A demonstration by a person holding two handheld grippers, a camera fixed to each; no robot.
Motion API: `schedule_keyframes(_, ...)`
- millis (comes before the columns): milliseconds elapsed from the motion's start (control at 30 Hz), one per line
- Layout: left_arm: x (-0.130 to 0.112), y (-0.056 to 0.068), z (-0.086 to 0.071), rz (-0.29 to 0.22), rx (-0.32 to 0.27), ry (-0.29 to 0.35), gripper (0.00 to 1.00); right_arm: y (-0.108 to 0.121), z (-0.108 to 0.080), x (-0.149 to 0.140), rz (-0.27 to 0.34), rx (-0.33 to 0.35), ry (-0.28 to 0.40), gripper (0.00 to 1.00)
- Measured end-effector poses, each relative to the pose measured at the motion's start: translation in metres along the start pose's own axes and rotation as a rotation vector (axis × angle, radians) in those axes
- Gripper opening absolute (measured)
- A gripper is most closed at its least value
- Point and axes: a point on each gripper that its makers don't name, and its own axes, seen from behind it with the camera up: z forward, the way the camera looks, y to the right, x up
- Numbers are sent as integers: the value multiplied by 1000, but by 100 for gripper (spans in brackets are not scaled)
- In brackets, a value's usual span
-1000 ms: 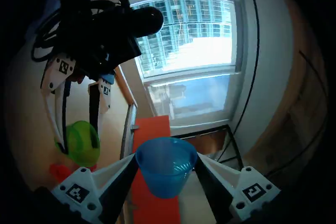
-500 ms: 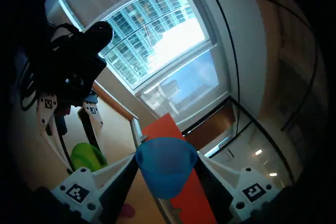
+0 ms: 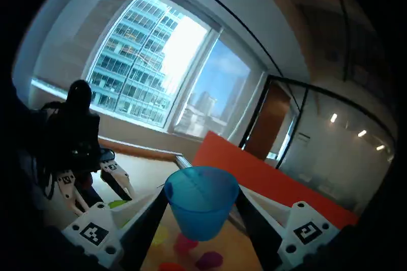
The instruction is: Pour water
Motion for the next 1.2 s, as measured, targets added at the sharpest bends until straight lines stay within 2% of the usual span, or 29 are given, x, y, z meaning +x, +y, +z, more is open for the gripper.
schedule_keyframes(200,0,1,0,2,-2,-3,88,-1,0,0,175,38,-5,91)
schedule_keyframes(400,0,-1,0,-1,2,-5,88,-2,0,1,270,58,-1,90)
schedule_keyframes(867,-7,-12,-3,-6,31,-19,88,6,-12,-6,280,38,-8,91)
schedule_keyframes(1200,-15,-25,-11,-5,69,-44,88,25,-40,-35,270,-22,-33,90)
